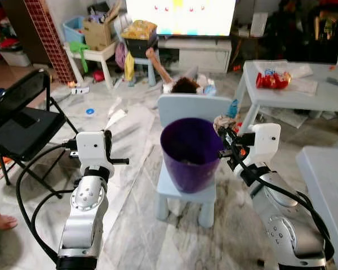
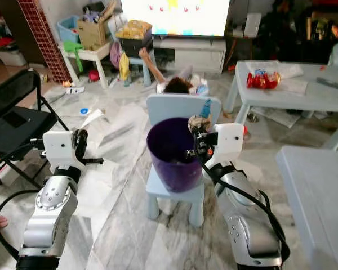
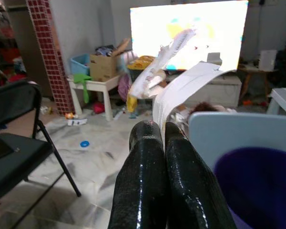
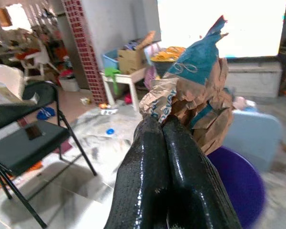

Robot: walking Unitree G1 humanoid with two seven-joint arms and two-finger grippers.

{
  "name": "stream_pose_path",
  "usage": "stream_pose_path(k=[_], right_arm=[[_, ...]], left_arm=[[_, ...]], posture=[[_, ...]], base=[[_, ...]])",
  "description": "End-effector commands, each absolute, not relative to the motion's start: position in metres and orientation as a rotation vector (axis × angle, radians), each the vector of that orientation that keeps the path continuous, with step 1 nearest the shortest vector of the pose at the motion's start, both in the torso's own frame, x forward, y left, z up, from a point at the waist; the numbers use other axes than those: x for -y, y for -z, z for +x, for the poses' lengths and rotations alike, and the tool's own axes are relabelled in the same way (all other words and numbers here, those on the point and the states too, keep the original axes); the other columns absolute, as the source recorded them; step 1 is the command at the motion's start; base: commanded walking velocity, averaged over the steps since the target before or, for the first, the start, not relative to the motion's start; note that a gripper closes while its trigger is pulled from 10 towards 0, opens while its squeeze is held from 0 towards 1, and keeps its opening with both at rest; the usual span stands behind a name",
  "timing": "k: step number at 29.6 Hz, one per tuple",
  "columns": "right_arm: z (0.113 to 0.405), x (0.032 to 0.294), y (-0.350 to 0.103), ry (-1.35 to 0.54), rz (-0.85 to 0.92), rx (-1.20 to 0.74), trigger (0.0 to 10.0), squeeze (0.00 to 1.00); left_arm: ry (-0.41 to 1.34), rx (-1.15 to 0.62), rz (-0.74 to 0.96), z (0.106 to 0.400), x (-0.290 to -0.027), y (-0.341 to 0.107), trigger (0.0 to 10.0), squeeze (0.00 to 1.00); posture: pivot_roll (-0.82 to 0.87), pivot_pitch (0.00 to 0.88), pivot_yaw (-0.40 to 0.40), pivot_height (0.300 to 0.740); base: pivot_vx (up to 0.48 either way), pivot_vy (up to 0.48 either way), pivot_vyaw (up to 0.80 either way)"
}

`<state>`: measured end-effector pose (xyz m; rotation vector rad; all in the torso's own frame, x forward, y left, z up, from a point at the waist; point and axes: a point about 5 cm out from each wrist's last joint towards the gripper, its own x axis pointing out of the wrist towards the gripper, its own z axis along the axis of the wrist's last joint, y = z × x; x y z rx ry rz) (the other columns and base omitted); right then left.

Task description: Picking trash to rubbish bin

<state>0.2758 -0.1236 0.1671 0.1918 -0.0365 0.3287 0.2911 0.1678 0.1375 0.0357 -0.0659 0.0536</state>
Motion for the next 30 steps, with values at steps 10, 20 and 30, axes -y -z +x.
stream_pose_path(k=[10, 20, 30], right_arm=[[0.275, 0.1189, -0.1712, -0.34, 0.204, 0.051, 0.0, 0.0], [0.2749, 0.1189, -0.1702, -0.339, 0.203, 0.044, 0.0, 0.0], [0.2754, 0.1193, -0.1712, -0.342, 0.196, 0.05, 0.0, 0.0]], left_arm=[[-0.075, 0.065, 0.046, 0.2909, -0.1761, -0.1393, 0.0, 0.0], [-0.069, 0.059, 0.04, 0.2909, -0.1751, -0.1379, 0.0, 0.0], [-0.057, 0.073, 0.023, 0.2911, -0.1715, -0.1395, 0.0, 0.0]], posture=[[0.06, 0.031, 0.019, 0.74], [0.06, 0.03, 0.018, 0.74], [0.06, 0.028, 0.015, 0.74]], base=[[0.48, 0.0, -0.2], [0.474, 0.0, -0.4], [0.051, 0.0, 0.0]])
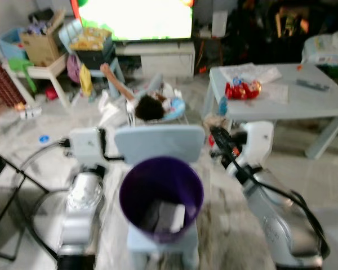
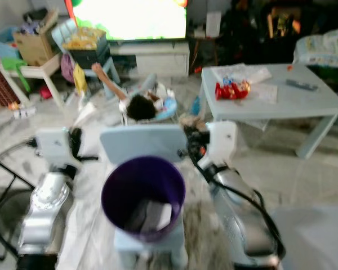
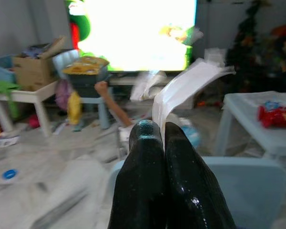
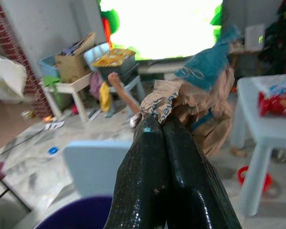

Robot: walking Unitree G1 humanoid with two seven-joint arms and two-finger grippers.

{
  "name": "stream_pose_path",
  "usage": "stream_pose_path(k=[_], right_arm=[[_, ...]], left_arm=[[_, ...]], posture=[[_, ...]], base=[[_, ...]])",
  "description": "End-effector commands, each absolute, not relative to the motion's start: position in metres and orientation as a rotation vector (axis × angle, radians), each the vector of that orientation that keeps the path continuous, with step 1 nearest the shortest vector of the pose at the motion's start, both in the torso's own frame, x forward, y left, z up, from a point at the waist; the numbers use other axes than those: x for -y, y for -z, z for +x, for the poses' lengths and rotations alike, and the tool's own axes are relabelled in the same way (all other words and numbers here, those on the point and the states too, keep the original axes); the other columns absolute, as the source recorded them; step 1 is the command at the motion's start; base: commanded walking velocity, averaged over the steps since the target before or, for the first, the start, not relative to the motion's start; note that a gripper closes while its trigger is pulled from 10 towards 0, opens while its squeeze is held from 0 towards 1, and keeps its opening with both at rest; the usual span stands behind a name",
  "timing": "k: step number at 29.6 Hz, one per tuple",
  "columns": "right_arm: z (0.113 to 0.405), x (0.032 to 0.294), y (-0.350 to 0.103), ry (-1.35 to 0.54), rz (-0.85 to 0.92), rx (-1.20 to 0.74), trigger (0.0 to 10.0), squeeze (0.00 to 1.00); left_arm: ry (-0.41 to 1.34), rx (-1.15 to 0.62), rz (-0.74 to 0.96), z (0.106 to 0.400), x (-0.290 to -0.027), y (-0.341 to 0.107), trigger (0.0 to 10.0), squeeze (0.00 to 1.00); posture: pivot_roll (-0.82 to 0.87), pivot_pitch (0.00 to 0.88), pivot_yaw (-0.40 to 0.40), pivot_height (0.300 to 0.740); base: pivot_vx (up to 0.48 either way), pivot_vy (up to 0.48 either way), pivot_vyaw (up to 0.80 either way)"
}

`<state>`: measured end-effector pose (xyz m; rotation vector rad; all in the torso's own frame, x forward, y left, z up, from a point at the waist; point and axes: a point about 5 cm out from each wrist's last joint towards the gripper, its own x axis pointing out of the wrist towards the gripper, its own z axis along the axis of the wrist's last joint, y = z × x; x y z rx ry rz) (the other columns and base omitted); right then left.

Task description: Picking trash to rubbish bin

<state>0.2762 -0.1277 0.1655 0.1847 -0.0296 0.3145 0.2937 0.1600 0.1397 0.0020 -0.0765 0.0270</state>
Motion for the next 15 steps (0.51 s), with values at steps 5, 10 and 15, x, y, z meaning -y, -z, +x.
stream_pose_path(k=[5, 10, 15], right_arm=[[0.275, 0.119, -0.171, -0.343, 0.193, 0.05, 0.0, 0.0], [0.276, 0.12, -0.172, -0.344, 0.19, 0.053, 0.0, 0.0], [0.275, 0.121, -0.172, -0.343, 0.186, 0.053, 0.0, 0.0]], left_arm=[[-0.04, 0.036, 0.022, 0.292, -0.169, -0.134, 0.0, 0.0], [-0.013, -0.021, 0.01, 0.295, -0.163, -0.126, 0.0, 0.0], [0.001, -0.133, -0.033, 0.299, -0.157, -0.11, 0.0, 0.0]], posture=[[0.06, 0.028, 0.015, 0.74], [0.05, 0.028, 0.011, 0.74], [0.05, 0.032, 0.01, 0.74]], base=[[0.0, 0.0, 0.0], [0.0, 0.0, 0.0], [0.0, 0.0, 0.0]])
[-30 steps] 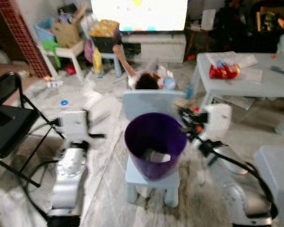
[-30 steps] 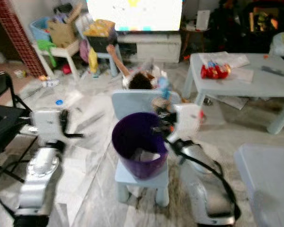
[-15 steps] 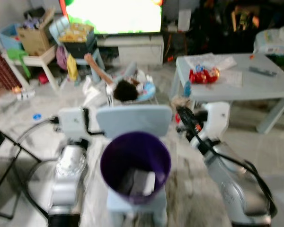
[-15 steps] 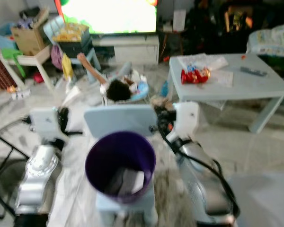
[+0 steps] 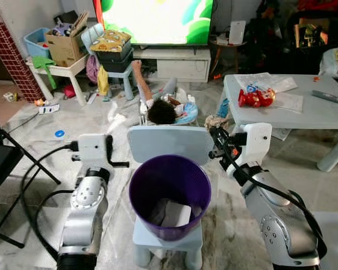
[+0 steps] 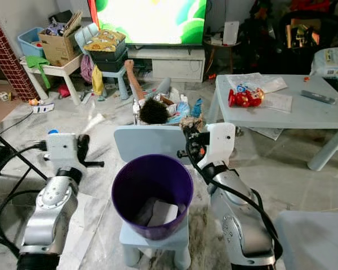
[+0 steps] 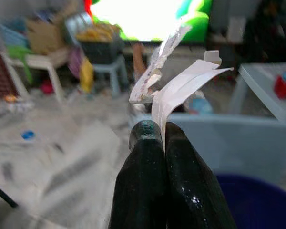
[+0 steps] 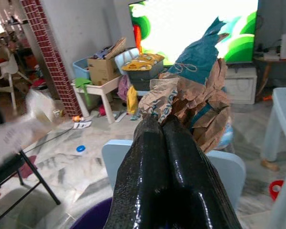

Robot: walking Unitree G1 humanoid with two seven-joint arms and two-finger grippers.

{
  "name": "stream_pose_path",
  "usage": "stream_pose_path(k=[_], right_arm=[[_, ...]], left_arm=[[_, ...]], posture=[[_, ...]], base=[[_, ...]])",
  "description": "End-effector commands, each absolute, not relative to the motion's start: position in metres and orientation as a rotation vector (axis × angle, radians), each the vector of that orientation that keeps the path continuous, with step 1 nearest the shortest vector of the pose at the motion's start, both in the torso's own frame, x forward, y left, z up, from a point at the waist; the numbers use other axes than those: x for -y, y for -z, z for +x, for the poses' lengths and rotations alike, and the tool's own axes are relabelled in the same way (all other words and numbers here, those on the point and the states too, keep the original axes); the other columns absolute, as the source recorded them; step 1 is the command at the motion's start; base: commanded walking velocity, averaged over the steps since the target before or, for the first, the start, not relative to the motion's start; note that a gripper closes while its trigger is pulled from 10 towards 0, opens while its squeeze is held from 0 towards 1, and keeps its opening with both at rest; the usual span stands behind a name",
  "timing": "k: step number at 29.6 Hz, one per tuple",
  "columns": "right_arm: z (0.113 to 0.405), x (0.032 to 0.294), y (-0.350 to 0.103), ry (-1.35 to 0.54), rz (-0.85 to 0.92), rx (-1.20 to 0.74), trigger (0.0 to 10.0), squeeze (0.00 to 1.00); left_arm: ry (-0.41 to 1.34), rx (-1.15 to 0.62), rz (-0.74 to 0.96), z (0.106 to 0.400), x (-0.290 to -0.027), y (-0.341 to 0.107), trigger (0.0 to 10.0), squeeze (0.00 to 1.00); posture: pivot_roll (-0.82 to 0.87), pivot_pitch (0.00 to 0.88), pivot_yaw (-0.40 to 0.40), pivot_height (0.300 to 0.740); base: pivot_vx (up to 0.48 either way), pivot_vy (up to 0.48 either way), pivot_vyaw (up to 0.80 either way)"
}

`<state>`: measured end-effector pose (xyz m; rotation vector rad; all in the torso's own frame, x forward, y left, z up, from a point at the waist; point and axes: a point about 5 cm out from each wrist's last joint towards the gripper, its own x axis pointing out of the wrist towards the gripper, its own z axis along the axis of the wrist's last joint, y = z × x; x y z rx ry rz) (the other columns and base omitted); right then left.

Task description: Picking trash to rubbish bin

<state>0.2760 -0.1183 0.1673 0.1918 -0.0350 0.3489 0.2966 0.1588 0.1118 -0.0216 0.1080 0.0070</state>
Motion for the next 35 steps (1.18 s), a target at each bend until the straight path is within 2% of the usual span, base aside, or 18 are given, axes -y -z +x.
stream_pose_path(k=[1, 11, 12, 14, 15, 16, 21, 22, 27, 35], right_arm=[[0.275, 0.121, -0.172, -0.344, 0.183, 0.052, 0.0, 0.0], [0.272, 0.126, -0.175, -0.334, 0.163, 0.055, 0.0, 0.0], [0.272, 0.127, -0.175, -0.33, 0.16, 0.055, 0.0, 0.0], [0.272, 0.128, -0.175, -0.329, 0.159, 0.055, 0.0, 0.0], [0.271, 0.129, -0.176, -0.326, 0.155, 0.056, 0.0, 0.0], [0.271, 0.129, -0.176, -0.325, 0.153, 0.057, 0.0, 0.0], [0.27, 0.13, -0.177, -0.321, 0.147, 0.059, 0.0, 0.0], [0.27, 0.131, -0.178, -0.318, 0.142, 0.059, 0.0, 0.0], [0.27, 0.133, -0.179, -0.315, 0.138, 0.06, 0.0, 0.0], [0.27, 0.131, -0.178, -0.323, 0.14, 0.057, 0.0, 0.0]], left_arm=[[-0.014, -0.219, -0.097, 0.3, -0.152, -0.097, 0.0, 0.0], [0.018, -0.399, -0.161, 0.301, -0.138, -0.066, 0.0, 0.0], [0.033, -0.431, -0.183, 0.3, -0.136, -0.062, 1.3, 0.0], [0.038, -0.446, -0.189, 0.3, -0.135, -0.06, 1.3, 0.0], [0.051, -0.478, -0.214, 0.299, -0.133, -0.054, 9.2, 0.0], [0.043, -0.488, -0.212, 0.298, -0.133, -0.052, 10.0, 0.0], [0.063, -0.512, -0.236, 0.299, -0.129, -0.047, 10.0, 0.0], [0.084, -0.534, -0.245, 0.298, -0.126, -0.044, 10.0, 1.0], [0.147, -0.555, -0.261, 0.296, -0.118, -0.043, 10.0, 1.0], [0.146, -0.545, -0.262, 0.294, -0.12, -0.044, 10.0, 1.0]], posture=[[0.04, 0.032, 0.009, 0.74], [0.02, 0.04, 0.003, 0.74], [0.01, 0.042, 0.003, 0.74], [0.01, 0.042, 0.003, 0.74], [0.01, 0.042, 0.003, 0.74], [0.01, 0.042, 0.003, 0.74], [-0.02, 0.044, 0.001, 0.74], [-0.02, 0.044, 0.001, 0.74], [-0.03, 0.048, -0.001, 0.74], [-0.02, 0.047, -0.001, 0.74]], base=[[0.0, 0.0, 0.0], [0.0, 0.0, 0.0], [0.0, 0.0, 0.0], [0.0, 0.0, 0.0], [0.0, 0.0, 0.0], [0.0, 0.0, 0.0], [0.0, 0.0, 0.0], [0.0, 0.0, 0.0], [0.0, 0.0, 0.0], [0.0, 0.0, 0.0]])
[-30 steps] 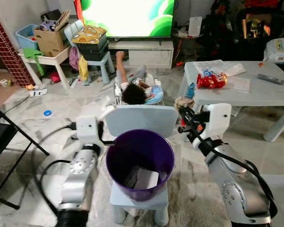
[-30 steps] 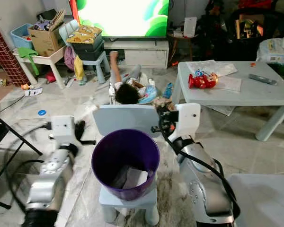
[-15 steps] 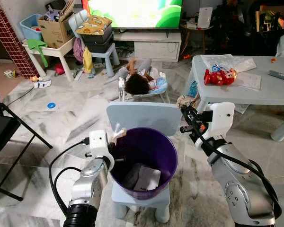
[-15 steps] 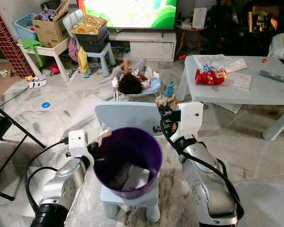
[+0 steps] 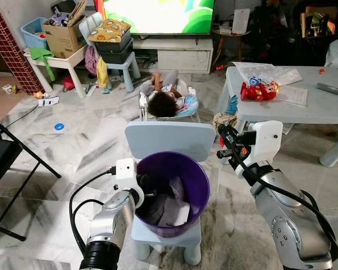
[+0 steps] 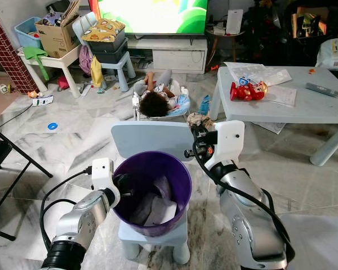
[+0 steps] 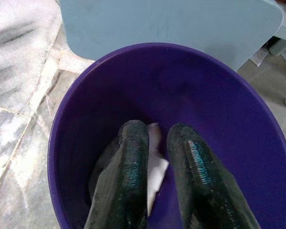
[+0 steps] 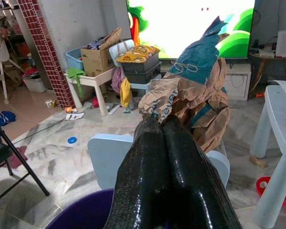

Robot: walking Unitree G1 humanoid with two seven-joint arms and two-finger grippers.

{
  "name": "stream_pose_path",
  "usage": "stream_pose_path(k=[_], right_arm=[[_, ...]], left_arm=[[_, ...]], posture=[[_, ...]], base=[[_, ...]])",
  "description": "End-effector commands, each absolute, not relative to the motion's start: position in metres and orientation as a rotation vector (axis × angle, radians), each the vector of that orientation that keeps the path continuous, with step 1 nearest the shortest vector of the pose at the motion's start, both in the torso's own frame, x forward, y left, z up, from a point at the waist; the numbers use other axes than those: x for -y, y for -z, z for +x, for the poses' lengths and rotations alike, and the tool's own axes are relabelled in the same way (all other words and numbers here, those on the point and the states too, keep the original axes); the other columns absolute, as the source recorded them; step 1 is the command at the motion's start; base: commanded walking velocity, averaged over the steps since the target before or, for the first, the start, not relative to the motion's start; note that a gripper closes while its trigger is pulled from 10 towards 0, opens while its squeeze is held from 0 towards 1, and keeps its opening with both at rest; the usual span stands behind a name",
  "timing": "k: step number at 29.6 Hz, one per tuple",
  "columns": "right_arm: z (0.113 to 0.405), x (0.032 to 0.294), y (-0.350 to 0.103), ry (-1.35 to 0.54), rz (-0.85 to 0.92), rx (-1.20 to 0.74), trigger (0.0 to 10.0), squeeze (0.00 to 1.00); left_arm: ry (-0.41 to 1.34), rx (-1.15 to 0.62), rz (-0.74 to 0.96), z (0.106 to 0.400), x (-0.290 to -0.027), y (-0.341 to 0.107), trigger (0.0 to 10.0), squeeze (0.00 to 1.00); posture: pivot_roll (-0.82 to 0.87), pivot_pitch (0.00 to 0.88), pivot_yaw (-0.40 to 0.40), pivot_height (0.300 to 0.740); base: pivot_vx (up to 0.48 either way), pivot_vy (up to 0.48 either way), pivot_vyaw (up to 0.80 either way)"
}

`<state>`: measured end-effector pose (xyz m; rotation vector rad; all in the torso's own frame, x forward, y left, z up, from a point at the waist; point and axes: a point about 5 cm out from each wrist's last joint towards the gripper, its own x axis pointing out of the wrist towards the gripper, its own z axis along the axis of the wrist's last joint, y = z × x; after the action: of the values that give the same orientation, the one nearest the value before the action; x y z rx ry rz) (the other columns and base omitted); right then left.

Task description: Picking trash to rubbish bin

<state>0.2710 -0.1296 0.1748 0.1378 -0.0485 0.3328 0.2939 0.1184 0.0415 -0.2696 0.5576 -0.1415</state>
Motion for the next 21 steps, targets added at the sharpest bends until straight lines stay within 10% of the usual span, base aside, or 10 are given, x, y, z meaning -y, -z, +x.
stream_pose_path(k=[1, 18, 19, 20, 21], right_arm=[[0.27, 0.13, -0.178, -0.325, 0.14, 0.055, 0.0, 0.0], [0.299, 0.102, -0.131, -0.375, 0.197, -0.071, 0.0, 0.0], [0.3, 0.1, -0.129, -0.385, 0.196, -0.083, 0.0, 0.0], [0.302, 0.095, -0.123, -0.401, 0.187, -0.106, 0.0, 0.0], [0.305, 0.088, -0.116, -0.422, 0.168, -0.143, 0.0, 0.0]], left_arm=[[0.135, -0.522, -0.232, 0.295, -0.123, -0.046, 10.0, 1.0], [0.002, -0.239, -0.043, 0.237, -0.163, -0.098, 10.0, 1.0], [-0.001, -0.242, -0.041, 0.233, -0.165, -0.098, 10.0, 0.84], [0.003, -0.256, -0.042, 0.225, -0.167, -0.097, 10.0, 0.0], [0.005, -0.275, -0.04, 0.215, -0.17, -0.096, 10.0, 0.0]], posture=[[-0.02, 0.046, -0.002, 0.74], [0.16, 0.032, -0.021, 0.74], [0.16, 0.031, -0.024, 0.74], [0.18, 0.029, -0.033, 0.74], [0.19, 0.03, -0.038, 0.74]], base=[[0.0, 0.0, 0.0], [0.0, 0.0, 0.0], [0.0, 0.0, 0.0], [0.0, 0.0, 0.0], [0.0, 0.0, 0.0]])
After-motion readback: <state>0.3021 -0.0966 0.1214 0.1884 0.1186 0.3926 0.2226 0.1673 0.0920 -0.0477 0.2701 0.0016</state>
